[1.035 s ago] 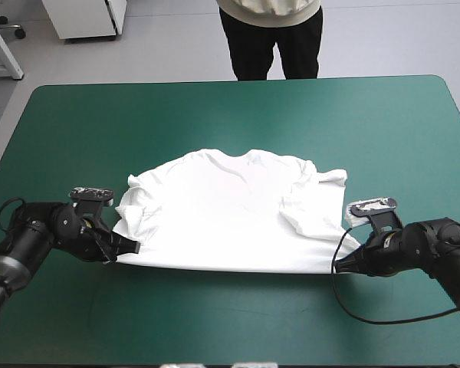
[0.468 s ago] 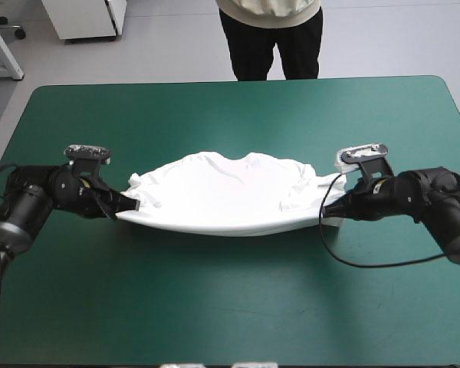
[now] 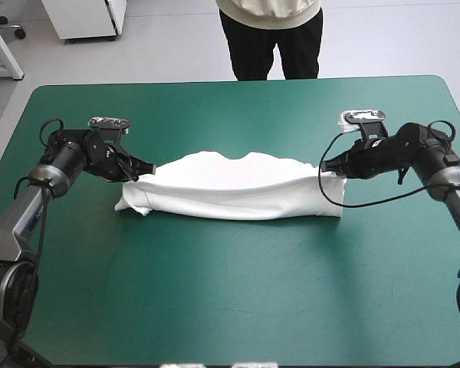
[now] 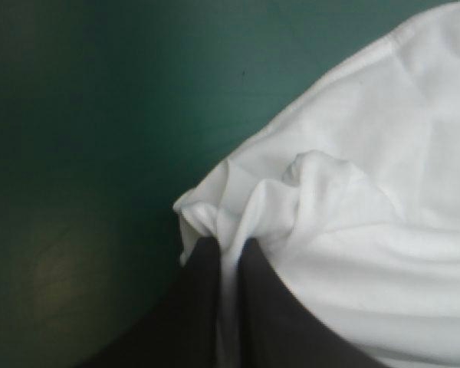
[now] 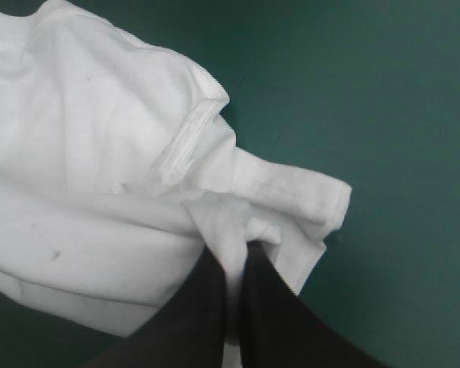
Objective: Fold the cloth
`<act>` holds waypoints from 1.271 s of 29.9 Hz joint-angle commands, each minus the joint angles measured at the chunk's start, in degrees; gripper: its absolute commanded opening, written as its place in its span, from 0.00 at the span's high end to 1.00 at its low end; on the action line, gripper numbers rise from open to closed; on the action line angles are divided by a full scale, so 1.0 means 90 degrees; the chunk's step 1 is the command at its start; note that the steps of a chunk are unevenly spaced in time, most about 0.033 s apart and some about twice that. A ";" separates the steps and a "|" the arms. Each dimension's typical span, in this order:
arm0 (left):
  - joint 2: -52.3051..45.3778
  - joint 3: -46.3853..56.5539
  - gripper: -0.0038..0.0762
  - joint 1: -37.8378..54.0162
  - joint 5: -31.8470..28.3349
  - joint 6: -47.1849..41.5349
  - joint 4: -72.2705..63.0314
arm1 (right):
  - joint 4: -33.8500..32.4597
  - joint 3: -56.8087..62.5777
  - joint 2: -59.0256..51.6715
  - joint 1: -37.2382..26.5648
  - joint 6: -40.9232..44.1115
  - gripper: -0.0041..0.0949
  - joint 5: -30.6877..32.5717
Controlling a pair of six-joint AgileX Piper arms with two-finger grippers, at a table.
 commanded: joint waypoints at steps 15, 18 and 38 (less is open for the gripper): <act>0.0381 -0.0272 0.88 -0.0001 -0.1395 -0.0214 -0.0001 | 0.0206 -0.0742 0.0777 -0.0302 -0.0268 0.62 -0.0388; 0.0381 -0.0408 0.63 -0.0001 -0.1222 -0.0143 0.0060 | 0.0152 -0.0845 0.0766 -0.0302 -0.0202 0.47 -0.0402; -0.0070 -0.1567 0.75 -0.1498 -0.0115 0.0940 -0.1083 | -0.0864 -0.1179 -0.1793 -0.1270 0.0549 0.67 0.1136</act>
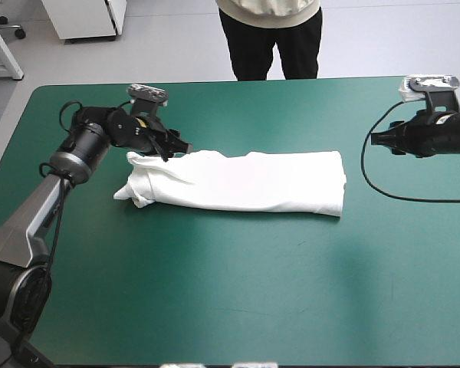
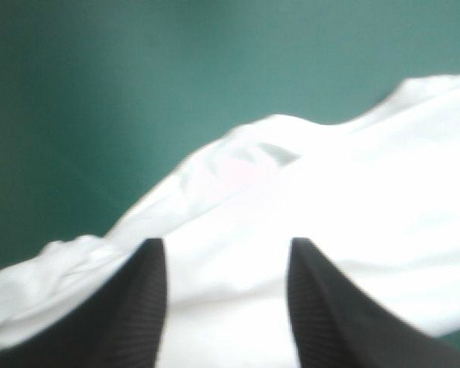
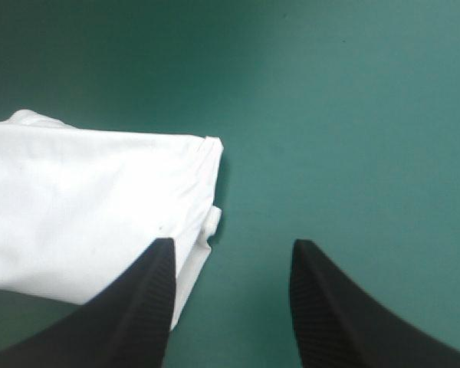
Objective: Fold the cloth
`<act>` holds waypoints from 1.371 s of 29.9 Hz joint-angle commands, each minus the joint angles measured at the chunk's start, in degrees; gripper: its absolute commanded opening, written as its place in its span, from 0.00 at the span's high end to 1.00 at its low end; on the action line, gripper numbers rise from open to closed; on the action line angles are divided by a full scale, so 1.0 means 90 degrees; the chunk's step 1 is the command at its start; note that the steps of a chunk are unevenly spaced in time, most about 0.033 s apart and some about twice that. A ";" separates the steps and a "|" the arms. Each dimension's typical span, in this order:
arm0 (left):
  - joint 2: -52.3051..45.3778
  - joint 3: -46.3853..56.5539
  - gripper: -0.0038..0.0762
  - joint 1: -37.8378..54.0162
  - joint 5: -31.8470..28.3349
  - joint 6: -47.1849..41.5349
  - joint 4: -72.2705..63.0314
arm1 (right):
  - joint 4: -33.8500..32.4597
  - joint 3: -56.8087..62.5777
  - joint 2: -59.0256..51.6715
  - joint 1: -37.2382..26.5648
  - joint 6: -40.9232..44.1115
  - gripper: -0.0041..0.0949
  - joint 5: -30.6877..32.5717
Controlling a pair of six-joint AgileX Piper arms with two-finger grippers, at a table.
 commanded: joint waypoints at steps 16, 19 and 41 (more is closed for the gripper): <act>0.1245 -0.0122 0.96 -0.0927 -0.0653 0.0953 -0.2306 | -0.1185 -0.0152 -0.1307 -0.0066 0.0687 0.98 0.0298; 0.1581 -0.0122 0.96 -0.0927 -0.0720 0.1066 -0.2465 | -0.1069 -0.0152 -0.1211 -0.0066 0.0687 0.98 0.0284; 0.2102 -0.0122 0.96 -0.1005 -0.0538 0.1232 -0.2490 | 0.1601 0.0314 0.0822 -0.0066 -0.0199 0.14 0.0264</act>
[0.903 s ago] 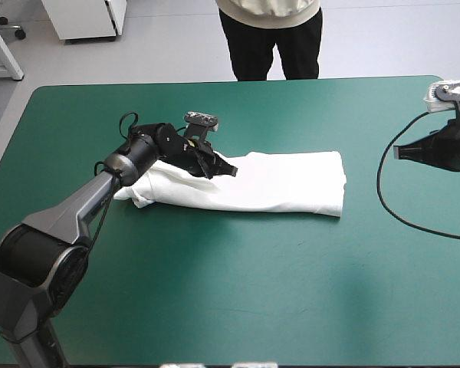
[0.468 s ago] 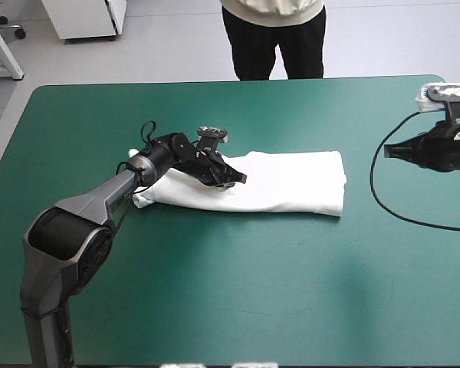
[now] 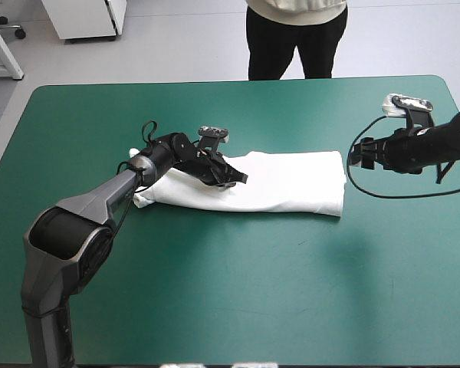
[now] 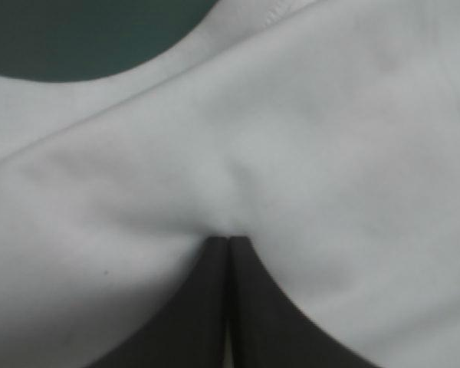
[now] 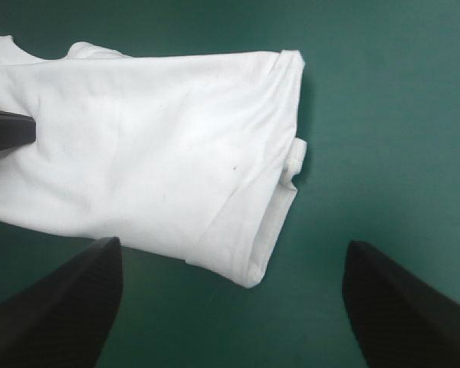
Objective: Fold the cloth
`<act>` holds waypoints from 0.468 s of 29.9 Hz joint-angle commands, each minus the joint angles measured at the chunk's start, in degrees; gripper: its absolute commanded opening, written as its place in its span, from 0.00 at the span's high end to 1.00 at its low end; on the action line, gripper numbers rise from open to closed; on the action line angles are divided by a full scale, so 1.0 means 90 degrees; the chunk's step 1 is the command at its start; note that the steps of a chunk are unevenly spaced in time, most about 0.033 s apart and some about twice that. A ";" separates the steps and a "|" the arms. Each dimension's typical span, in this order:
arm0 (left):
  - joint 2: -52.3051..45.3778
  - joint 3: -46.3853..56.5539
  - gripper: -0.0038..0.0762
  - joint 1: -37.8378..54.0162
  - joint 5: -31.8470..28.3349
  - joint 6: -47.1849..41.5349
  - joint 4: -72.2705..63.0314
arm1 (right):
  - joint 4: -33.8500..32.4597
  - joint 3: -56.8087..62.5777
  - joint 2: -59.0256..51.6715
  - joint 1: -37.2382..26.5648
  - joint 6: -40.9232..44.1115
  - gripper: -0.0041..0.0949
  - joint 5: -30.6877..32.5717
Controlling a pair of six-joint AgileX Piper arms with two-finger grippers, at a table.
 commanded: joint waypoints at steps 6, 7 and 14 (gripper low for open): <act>-0.0136 -0.0047 0.96 -0.0087 0.0137 0.0069 -0.0007 | 0.0777 -0.0138 0.1166 -0.0043 -0.0480 0.23 -0.0248; -0.0136 -0.0047 0.96 -0.0087 0.0137 0.0069 -0.0007 | 0.0910 -0.0123 0.1309 -0.0043 -0.0579 0.25 -0.0262; -0.0136 -0.0047 0.96 -0.0087 0.0124 0.0069 0.0004 | 0.1201 -0.0070 0.2178 -0.0019 -0.0831 0.30 -0.0249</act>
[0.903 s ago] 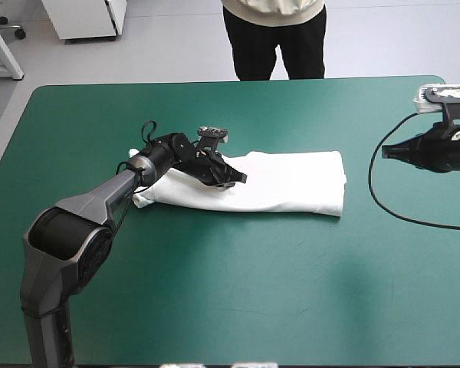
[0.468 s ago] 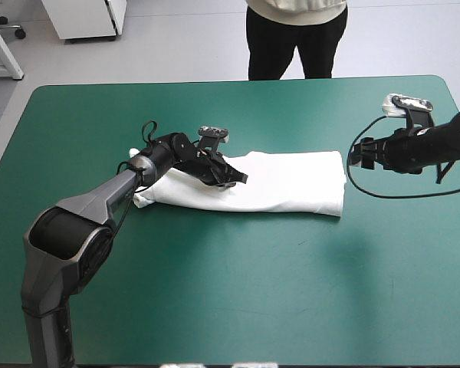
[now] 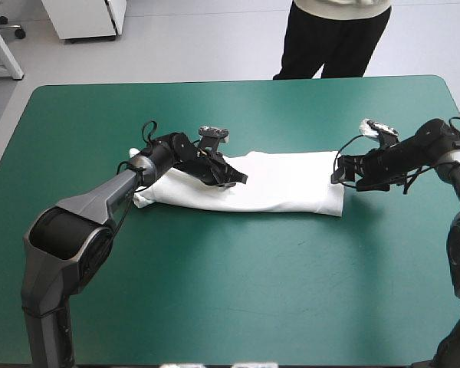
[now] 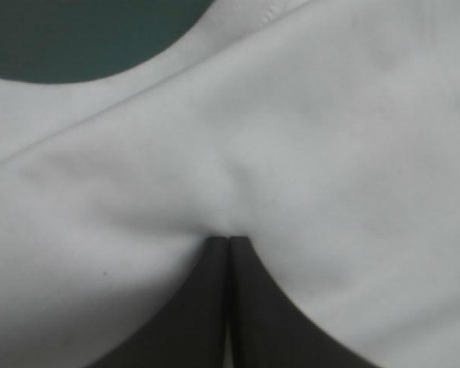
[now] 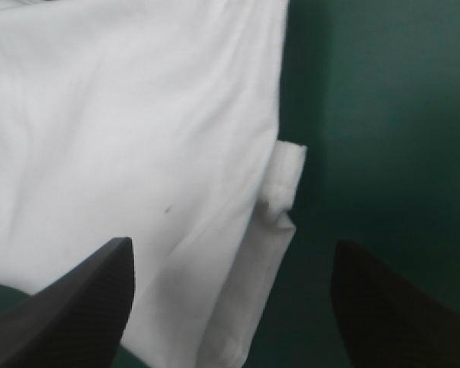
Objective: Fold the cloth
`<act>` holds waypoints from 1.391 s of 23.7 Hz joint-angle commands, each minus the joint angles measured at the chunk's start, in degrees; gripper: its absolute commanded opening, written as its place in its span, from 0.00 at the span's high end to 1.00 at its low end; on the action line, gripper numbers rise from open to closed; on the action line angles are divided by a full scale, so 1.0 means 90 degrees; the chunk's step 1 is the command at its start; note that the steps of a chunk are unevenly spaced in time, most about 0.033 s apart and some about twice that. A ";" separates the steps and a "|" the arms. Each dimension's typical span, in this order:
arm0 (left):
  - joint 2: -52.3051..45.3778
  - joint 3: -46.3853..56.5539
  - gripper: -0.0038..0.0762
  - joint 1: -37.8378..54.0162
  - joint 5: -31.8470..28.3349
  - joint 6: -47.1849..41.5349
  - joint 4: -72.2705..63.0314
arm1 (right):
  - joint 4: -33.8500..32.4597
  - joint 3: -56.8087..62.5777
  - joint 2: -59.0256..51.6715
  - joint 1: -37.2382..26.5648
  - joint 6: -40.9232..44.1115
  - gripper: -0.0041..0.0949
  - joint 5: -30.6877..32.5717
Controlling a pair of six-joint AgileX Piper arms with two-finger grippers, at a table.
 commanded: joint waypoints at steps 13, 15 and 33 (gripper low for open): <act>-0.0136 -0.0048 0.96 -0.0064 0.0116 0.0047 0.0119 | 0.0220 0.0107 0.0498 0.0519 -0.0272 0.97 -0.0440; -0.0136 -0.0048 0.96 -0.0064 0.0078 0.0047 0.0119 | 0.0312 0.0107 0.0427 0.0474 -0.0440 0.98 -0.0431; -0.0967 -0.0622 0.96 0.0237 -0.0196 -0.0007 0.0259 | 0.0797 -0.1195 -0.0607 0.1207 -0.0331 0.97 0.0054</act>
